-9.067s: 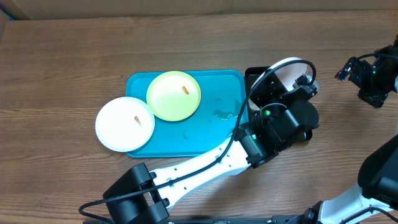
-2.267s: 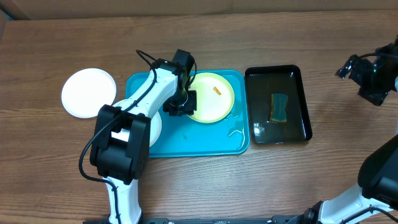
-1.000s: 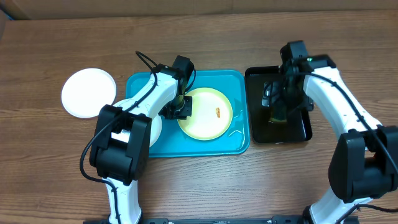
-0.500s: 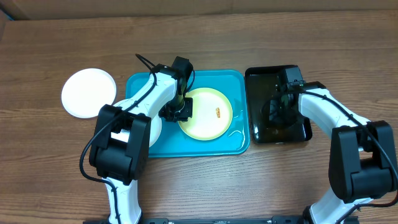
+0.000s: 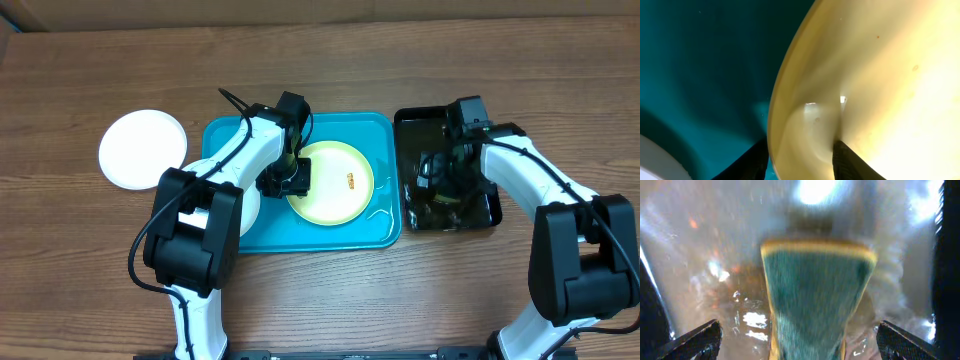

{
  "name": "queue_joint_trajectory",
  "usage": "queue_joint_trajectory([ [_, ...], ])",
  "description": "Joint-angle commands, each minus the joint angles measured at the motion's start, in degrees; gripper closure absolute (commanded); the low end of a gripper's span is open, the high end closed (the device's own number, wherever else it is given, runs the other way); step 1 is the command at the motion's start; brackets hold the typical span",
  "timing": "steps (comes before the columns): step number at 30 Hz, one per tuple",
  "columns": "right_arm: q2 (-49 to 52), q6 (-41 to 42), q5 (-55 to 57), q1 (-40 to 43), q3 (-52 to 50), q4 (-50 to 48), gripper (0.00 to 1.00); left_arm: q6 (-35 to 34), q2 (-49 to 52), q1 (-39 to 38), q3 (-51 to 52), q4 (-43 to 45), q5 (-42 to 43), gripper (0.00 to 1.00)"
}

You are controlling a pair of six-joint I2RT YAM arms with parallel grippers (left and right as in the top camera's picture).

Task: Clean dirty plates on tray and stack at the side
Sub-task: 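Move the right gripper to the black tray and grasp the sponge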

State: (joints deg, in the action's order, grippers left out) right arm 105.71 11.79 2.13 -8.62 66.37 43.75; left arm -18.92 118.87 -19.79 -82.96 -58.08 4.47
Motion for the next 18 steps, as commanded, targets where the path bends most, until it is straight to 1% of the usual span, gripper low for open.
queue_joint_trajectory([
  [1, -0.13, 0.46, 0.96, 0.0, 1.16, -0.68, 0.01, 0.68, 0.74, -0.07, 1.14, -0.04, 0.07, 0.56],
  [2, -0.13, 0.46, 0.11, 0.0, 1.11, -0.68, 0.1, 0.7, 0.74, -0.07, 1.14, -0.09, 0.04, 0.56],
  [3, -0.13, 0.44, -0.87, 0.0, 1.09, -0.7, 0.26, 0.7, 0.74, -0.07, 1.14, -0.09, 0.04, 0.56],
  [4, -0.13, 0.42, -1.9, 0.0, 1.09, -0.68, 0.51, 0.7, 0.74, -0.07, 1.14, -0.09, 0.04, 0.56],
  [5, -0.13, 0.42, -2.54, 0.0, 1.09, -0.66, 0.65, 0.7, 0.74, -0.07, 1.14, -0.09, 0.04, 0.56],
  [6, -0.13, 0.42, -3.17, 0.0, 1.09, -0.63, 0.67, 0.7, 0.74, -0.07, 1.14, -0.11, 0.04, 0.55],
  [7, -0.13, 0.42, -3.3, 0.0, 1.09, -0.59, 0.59, 0.68, 0.74, -0.07, 1.14, -0.13, 0.04, 0.55],
  [8, -0.13, 0.42, -3.3, 0.0, 1.09, -0.52, 0.34, 0.68, 0.74, -0.07, 1.14, -0.15, 0.04, 0.55],
  [9, -0.13, 0.44, -3.3, 0.0, 1.09, -0.48, 0.13, 0.68, 0.74, -0.07, 1.14, -0.13, 0.07, 0.53],
  [10, -0.13, 0.42, -3.3, 0.0, 1.09, -0.48, 0.09, 0.68, 0.74, -0.07, 1.14, -0.15, 0.07, 0.51],
  [11, -0.13, 0.39, -3.28, 0.0, 1.09, -0.48, 0.07, 0.68, 0.74, -0.09, 1.14, -0.13, 0.07, 0.51],
  [18, -0.13, 0.2, -3.32, 0.0, 1.09, -0.61, 0.08, 0.66, 0.74, -0.07, 1.16, -0.11, 0.07, 0.5],
])
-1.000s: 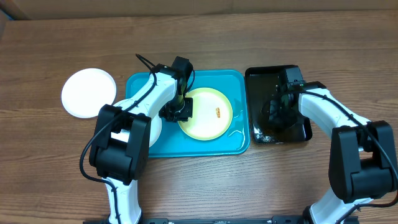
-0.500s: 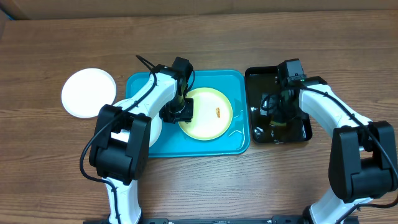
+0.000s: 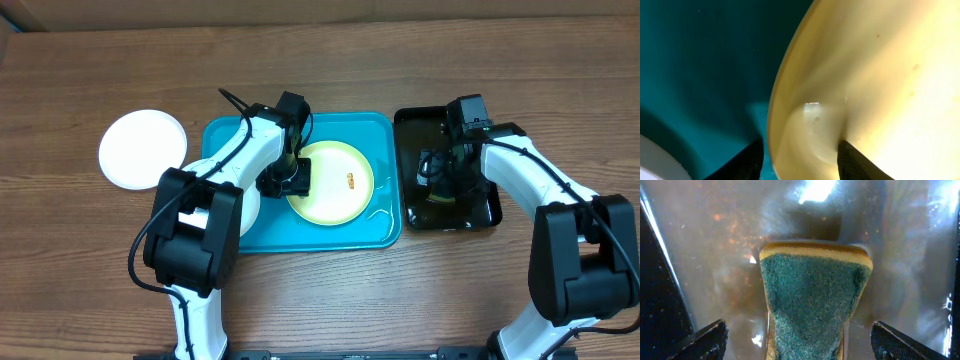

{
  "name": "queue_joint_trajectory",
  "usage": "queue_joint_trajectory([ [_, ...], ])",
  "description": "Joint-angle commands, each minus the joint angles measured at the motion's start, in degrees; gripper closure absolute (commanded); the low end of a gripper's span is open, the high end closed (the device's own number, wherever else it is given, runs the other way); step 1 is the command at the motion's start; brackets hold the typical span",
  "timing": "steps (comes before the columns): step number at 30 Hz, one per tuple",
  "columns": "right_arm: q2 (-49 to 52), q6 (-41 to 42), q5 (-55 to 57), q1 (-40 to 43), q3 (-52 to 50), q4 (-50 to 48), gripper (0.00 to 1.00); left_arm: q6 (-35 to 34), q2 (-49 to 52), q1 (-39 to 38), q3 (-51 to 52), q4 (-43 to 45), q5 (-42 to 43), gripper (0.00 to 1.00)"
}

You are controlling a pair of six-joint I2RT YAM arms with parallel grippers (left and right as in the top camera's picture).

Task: Clean dirty plates on tray and stack at the side
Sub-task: 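Move the right gripper to the black tray and grasp the sponge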

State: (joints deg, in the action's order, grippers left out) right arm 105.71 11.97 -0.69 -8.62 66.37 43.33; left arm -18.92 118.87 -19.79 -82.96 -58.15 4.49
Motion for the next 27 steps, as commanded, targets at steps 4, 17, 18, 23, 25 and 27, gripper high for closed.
queue_joint_trajectory([
  [4, -0.15, 0.02, -0.72, 0.0, 1.09, -0.15, 0.17, 0.68, 0.74, -0.07, 1.14, 0.09, 0.02, 0.51],
  [17, -0.13, -0.02, 1.49, 0.11, 1.07, 1.05, 0.45, -0.66, 0.74, -0.09, 1.16, 0.37, 0.02, 0.54],
  [18, -0.13, -0.02, 1.49, 0.11, 1.03, 1.38, 0.45, -0.66, 0.74, -0.11, 1.16, 0.44, 0.02, 0.54],
  [23, -0.13, 0.0, 1.49, 0.11, -1.55, -0.74, 0.57, -0.63, 0.74, -0.11, 1.16, 0.76, 0.02, 0.63],
  [25, -0.13, 0.0, 1.49, 0.11, -2.19, -1.77, 0.78, -0.63, 0.74, -0.11, 1.16, 1.01, 0.02, 0.68],
  [27, -0.33, -0.02, 1.44, 0.11, -1.79, -1.51, 0.96, -0.66, 0.74, -0.11, 1.16, 1.18, 0.04, 0.68],
])
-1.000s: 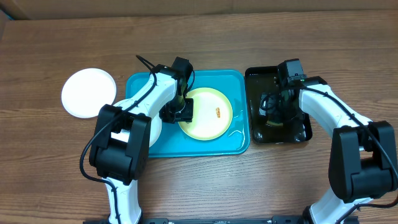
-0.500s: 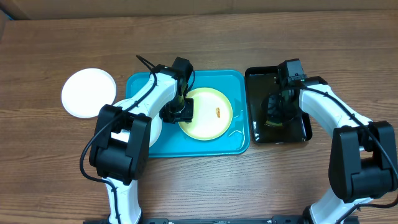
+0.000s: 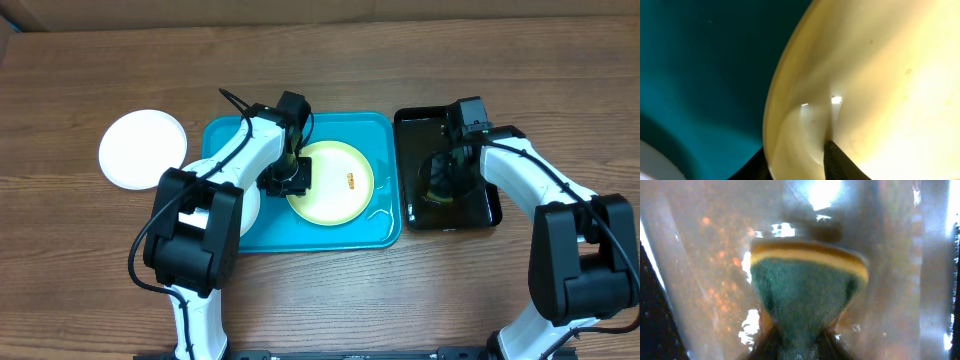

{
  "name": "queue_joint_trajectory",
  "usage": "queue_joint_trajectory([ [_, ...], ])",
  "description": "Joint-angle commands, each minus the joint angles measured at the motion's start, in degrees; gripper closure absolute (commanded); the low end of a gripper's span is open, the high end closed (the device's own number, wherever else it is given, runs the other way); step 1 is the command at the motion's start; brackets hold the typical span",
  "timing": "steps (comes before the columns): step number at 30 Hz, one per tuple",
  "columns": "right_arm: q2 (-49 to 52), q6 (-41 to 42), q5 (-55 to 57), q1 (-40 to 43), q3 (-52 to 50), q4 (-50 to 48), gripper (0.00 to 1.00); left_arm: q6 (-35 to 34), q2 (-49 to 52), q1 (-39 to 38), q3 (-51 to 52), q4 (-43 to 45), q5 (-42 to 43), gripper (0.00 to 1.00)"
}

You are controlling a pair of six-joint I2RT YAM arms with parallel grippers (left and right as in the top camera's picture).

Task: Clean dirty plates on tray and stack at the side
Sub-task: 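Move the right gripper to the black tray and grasp the sponge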

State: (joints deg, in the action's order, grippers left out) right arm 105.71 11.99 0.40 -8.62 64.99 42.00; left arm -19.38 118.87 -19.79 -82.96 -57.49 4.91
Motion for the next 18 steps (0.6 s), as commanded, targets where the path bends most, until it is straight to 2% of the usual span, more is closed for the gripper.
queue_joint_trajectory([
  [1, -0.52, -0.13, 0.42, 0.11, 0.33, 0.22, 0.96, -0.17, 0.74, -0.11, 1.16, 0.52, -0.37, 0.69],
  [5, -1.53, -3.52, 0.42, 0.11, 7.37, 7.06, 0.96, -0.17, 0.74, -0.11, 1.16, 0.5, -0.37, 0.7],
  [6, -1.64, -3.52, 0.42, 0.11, 9.11, 8.76, 0.96, -0.17, 0.74, -0.11, 1.16, 0.52, -0.39, 0.67],
  [7, -1.68, -3.52, 0.39, 0.11, 10.69, 10.25, 0.96, -0.17, 0.74, -0.11, 1.16, 0.52, -0.39, 0.57],
  [8, -1.68, -3.5, 0.42, 0.11, 12.52, 11.98, 0.96, -0.17, 0.74, -0.11, 1.16, 0.52, -0.39, 0.43],
  [9, -1.68, -3.5, 0.42, 0.11, 13.2, 12.81, 0.96, -0.17, 0.74, -0.11, 1.16, 0.55, -0.39, 0.38],
  [11, -1.68, -3.5, 0.42, 0.11, 13.38, 13.6, 0.96, -0.15, 0.74, -0.09, 1.16, 0.76, -0.42, 0.37],
  [12, -1.66, -3.52, 0.55, 0.11, 13.14, 13.86, 0.96, -0.17, 0.74, -0.07, 1.16, 1.01, -0.42, 0.38],
  [13, -1.66, -3.5, 0.98, 0.11, 12.61, 13.73, 0.96, -0.17, 0.74, -0.07, 1.16, 1.25, -0.42, 0.44],
  [14, -1.64, -3.5, 1.77, 0.11, 12.04, 13.38, 0.96, -0.17, 0.74, -0.07, 1.16, 1.51, -0.39, 0.53],
  [15, -1.64, -3.48, 2.75, 0.11, 11.52, 13.03, 0.96, -0.17, 0.74, -0.07, 1.16, 1.86, -0.39, 0.66],
  [16, -1.53, -3.48, 3.23, 0.11, 11.06, 12.68, 0.96, -0.17, 0.74, -0.07, 1.14, 2.08, -0.37, 0.73],
  [18, -1.51, -3.5, 3.69, 0.11, 10.58, 12.55, 0.96, -0.2, 0.74, -0.07, 1.16, 2.36, -0.37, 0.79],
])
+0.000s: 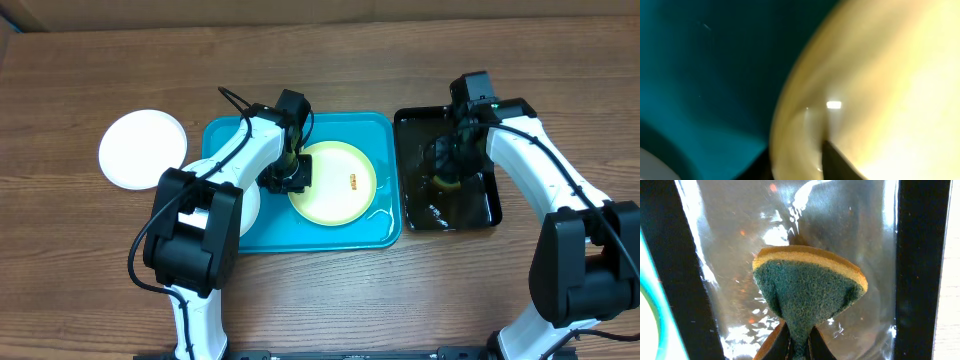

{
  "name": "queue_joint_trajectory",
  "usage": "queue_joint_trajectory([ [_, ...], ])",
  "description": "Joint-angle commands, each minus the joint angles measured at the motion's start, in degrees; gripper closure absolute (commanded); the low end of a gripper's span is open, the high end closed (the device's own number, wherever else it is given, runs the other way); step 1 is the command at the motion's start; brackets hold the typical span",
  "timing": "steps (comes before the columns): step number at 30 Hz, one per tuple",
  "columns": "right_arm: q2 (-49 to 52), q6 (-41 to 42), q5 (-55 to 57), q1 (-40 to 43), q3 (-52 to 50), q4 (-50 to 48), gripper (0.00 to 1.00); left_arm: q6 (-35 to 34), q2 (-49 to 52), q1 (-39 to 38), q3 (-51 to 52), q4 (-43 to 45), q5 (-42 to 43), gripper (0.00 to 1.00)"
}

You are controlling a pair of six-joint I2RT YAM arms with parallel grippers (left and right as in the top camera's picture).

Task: Clean dirty plates on tray and stack at the side
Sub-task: 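Move the right gripper to the black tray and grasp the sponge, then wipe the yellow plate with the sponge in the right gripper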

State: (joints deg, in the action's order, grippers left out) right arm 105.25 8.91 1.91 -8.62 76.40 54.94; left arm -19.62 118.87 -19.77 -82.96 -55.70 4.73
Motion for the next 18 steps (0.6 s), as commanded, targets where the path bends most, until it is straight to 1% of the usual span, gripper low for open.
queue_joint_trajectory([
  [1, -1.05, -0.42, 2.45, 0.11, -0.87, -0.31, 0.96, 0.04, 0.74, -0.09, 1.16, 0.68, -0.2, 0.81],
  [2, -1.05, -0.42, 2.62, 0.11, -0.87, -0.37, 0.96, 0.04, 0.74, -0.11, 1.16, 0.7, -0.2, 0.83],
  [4, -1.05, -0.11, 4.44, 0.11, -0.63, -0.81, 0.96, 0.04, 0.74, -0.11, 1.16, 0.68, -0.2, 0.93],
  [5, -1.05, 0.31, 5.16, 0.11, -0.44, -0.96, 0.96, 0.04, 0.74, -0.11, 1.16, 0.63, -0.2, 0.96],
  [9, -1.05, -0.46, 5.46, 0.0, 0.68, -0.17, 0.96, 0.04, 0.74, -0.13, 1.16, 0.46, -0.2, 0.96],
  [12, -1.05, 1.27, 8.52, 0.0, 2.05, 2.99, 0.96, -0.33, 0.74, -0.13, 1.16, 0.46, -0.17, 0.96],
  [15, -1.05, -0.48, 6.73, 0.0, 3.56, 3.85, 0.96, -2.49, 0.74, -0.13, 1.16, 0.5, -0.2, 0.96],
  [17, -1.05, -3.69, 1.92, 0.0, 4.83, 4.26, 0.96, -4.9, 0.74, -0.11, 1.16, 0.66, -0.24, 0.96],
  [18, -1.05, -3.52, 1.09, 0.0, 5.44, 4.28, 0.96, -6.01, 0.74, -0.09, 1.16, 0.74, -0.28, 0.96],
])
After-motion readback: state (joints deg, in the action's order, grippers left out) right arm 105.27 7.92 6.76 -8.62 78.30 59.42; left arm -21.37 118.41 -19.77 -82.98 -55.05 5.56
